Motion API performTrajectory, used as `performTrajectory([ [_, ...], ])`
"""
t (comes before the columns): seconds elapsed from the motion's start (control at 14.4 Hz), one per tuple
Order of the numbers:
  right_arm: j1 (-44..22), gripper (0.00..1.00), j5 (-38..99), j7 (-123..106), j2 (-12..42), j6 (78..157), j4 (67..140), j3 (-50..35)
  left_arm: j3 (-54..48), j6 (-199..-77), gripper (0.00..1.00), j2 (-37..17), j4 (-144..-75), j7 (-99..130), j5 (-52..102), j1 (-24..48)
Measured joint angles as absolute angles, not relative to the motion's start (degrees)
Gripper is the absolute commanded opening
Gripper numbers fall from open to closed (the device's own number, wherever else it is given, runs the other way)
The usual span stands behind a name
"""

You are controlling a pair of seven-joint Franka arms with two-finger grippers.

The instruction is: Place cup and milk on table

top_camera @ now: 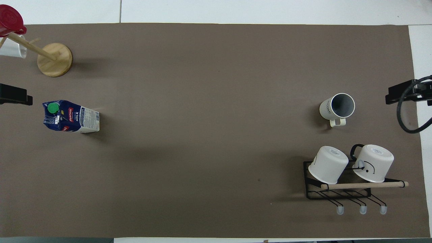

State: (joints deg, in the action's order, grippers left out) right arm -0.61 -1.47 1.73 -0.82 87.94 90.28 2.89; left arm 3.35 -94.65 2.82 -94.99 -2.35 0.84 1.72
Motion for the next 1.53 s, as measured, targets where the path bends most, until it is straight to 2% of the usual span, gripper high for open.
performTrajectory([
  [0.55,-0.6,1.00,-1.5,1.7,-0.8,87.9,90.5,2.9,3.4,-93.8,1.00,3.0,-94.3,-2.4,0.8,1.7],
  [0.97,-0.6,1.00,-1.5,1.1,-1.7,93.2,94.4,2.9,3.3,-93.3,1.00,3.0,-93.6,-2.4,0.8,1.7],
  [1.11,-0.6,1.00,-1.5,-2.7,-2.0,97.2,95.9,2.9,3.3,-93.3,1.00,3.0,-93.6,-2.4,0.8,1.7],
  [1.39,-0.6,1.00,-1.5,-10.5,-4.1,110.5,106.9,2.9,3.3,-93.3,1.00,3.0,-93.6,-2.4,0.8,1.7],
  [1.53,-0.2,1.00,-1.5,-17.2,-3.5,115.6,111.0,2.9,3.3,-93.3,1.00,3.0,-93.6,-2.4,0.9,1.7],
])
